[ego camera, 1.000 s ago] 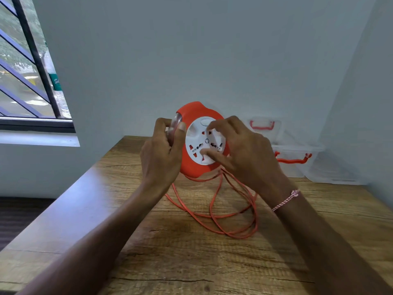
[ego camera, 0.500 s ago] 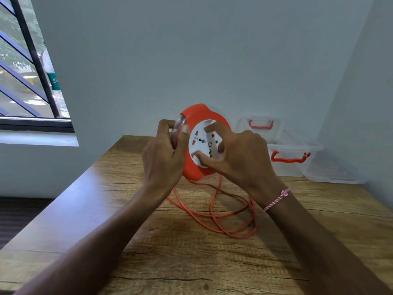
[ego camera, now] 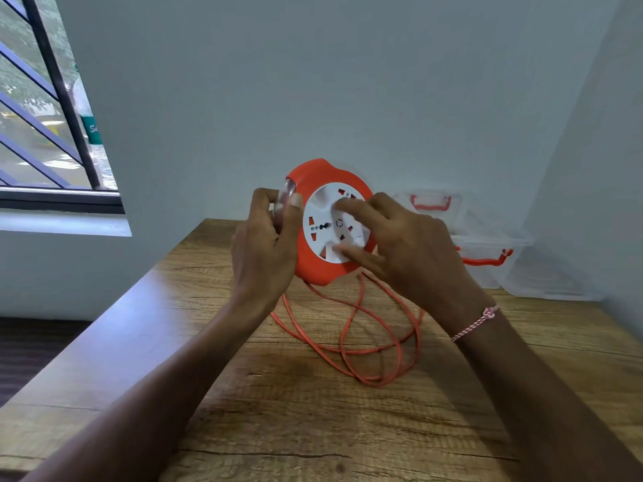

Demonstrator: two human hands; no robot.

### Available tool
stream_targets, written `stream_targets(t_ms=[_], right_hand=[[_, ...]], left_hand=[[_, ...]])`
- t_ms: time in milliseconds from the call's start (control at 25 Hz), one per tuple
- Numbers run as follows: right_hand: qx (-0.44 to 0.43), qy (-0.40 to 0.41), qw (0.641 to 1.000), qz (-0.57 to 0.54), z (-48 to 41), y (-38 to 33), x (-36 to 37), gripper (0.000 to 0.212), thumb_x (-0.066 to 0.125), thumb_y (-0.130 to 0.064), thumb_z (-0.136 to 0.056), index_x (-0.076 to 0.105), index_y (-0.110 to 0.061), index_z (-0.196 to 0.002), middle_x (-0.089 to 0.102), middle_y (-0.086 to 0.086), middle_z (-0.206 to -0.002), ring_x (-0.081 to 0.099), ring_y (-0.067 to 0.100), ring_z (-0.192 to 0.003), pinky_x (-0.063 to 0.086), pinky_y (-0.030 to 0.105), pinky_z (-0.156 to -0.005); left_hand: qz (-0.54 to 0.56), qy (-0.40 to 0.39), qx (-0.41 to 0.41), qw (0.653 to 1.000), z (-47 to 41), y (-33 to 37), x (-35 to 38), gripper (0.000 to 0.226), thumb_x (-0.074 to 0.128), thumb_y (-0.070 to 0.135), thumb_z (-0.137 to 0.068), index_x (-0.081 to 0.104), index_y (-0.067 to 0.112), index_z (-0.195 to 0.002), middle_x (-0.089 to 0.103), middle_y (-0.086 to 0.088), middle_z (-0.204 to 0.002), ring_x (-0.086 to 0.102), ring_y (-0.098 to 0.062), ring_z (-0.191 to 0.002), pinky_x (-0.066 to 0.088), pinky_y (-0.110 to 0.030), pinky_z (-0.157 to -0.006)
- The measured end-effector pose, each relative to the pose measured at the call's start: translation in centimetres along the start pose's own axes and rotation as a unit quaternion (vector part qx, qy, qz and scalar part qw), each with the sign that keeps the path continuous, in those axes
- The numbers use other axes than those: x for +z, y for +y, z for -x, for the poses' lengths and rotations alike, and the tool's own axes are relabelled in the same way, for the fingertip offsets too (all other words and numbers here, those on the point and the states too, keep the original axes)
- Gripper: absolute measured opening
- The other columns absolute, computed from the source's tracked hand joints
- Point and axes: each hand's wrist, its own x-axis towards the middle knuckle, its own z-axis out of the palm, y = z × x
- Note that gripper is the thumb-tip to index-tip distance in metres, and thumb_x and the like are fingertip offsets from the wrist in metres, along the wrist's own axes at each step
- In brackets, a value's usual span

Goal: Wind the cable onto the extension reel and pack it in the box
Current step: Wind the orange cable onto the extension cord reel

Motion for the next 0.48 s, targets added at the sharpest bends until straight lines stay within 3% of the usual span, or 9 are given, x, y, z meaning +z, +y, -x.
stream_targets(t_ms=[120, 320, 400, 480], right_hand=[[-0.054, -0.033, 0.996, 0.070, 0.0, -0.1, 0.1, 0.063, 0.057, -0.059, -0.096, 0.041, -0.036, -0.153, 0.073, 0.004, -0.113, 0.071, 0.024, -0.070, 0.053, 0.029, -0.052], [0.009, 0.019, 0.999, 0.041, -0.2, -1.6, 0.3, 0.060, 0.065, -0.066, -0.087, 0.062, -0.026, -0.132, 0.078, 0.002, -0.085, 0.072, 0.025, -0.066, 0.050, 0.027, -0.056], [0.097, 0.045, 0.994, -0.028, -0.3, -2.2, 0.6, 0.061, 0.065, -0.071, -0.082, 0.065, -0.022, -0.120, 0.077, 0.001, -0.082, 0.071, 0.021, -0.066, 0.053, 0.028, -0.054], [0.262, 0.050, 0.948, -0.176, -0.8, -2.8, 0.6, 0.057, 0.069, -0.071, -0.080, 0.061, -0.020, -0.105, 0.074, -0.005, -0.081, 0.070, 0.014, -0.064, 0.054, 0.028, -0.053]], left_hand=[[-0.002, -0.014, -0.010, 1.000, -0.2, -0.1, -0.2, 0.034, 0.043, 0.061, -0.103, 0.050, 0.028, -0.106, 0.073, -0.002, -0.080, 0.076, -0.019, -0.069, 0.063, -0.054, -0.058], [-0.015, -0.025, 0.000, 1.000, 0.4, 0.4, 0.2, 0.037, 0.041, 0.063, -0.101, 0.051, 0.027, -0.106, 0.072, -0.004, -0.079, 0.074, -0.020, -0.067, 0.062, -0.054, -0.058], [-0.018, -0.026, 0.015, 0.999, 0.7, 0.7, 0.3, 0.034, 0.040, 0.062, -0.102, 0.049, 0.029, -0.102, 0.071, -0.008, -0.077, 0.073, -0.024, -0.065, 0.060, -0.055, -0.057], [-0.016, -0.027, 0.021, 0.999, 0.9, 0.9, 0.5, 0.031, 0.041, 0.060, -0.103, 0.049, 0.030, -0.104, 0.072, -0.005, -0.078, 0.074, -0.021, -0.066, 0.061, -0.053, -0.057]])
